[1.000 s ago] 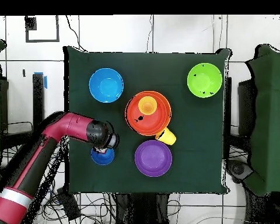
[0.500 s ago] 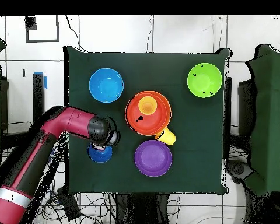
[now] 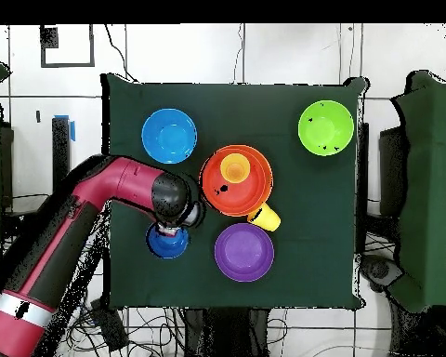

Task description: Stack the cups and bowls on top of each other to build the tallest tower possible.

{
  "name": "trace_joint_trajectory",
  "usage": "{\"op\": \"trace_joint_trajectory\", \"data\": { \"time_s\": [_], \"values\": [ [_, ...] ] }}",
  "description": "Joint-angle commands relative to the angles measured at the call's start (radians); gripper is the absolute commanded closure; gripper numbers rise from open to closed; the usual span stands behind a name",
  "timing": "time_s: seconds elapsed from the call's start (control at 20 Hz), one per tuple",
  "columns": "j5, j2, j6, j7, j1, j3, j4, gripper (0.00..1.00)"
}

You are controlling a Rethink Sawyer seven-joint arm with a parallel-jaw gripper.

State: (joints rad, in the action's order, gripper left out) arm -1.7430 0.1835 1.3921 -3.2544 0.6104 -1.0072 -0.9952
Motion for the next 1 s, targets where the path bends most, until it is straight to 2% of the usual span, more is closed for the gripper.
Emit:
{"op": "trace_joint_trajectory", "data": {
  "time_s": [0.05,0.45,1.0],
  "values": [
    [-0.065,-0.008,0.084,-0.169,-0.072,0.043,0.112,1.0],
    [-0.077,-0.018,0.117,-0.194,-0.145,-0.019,0.189,1.0],
    [-0.075,-0.017,0.194,-0.211,-0.213,-0.085,0.299,1.0]
  ]
}}
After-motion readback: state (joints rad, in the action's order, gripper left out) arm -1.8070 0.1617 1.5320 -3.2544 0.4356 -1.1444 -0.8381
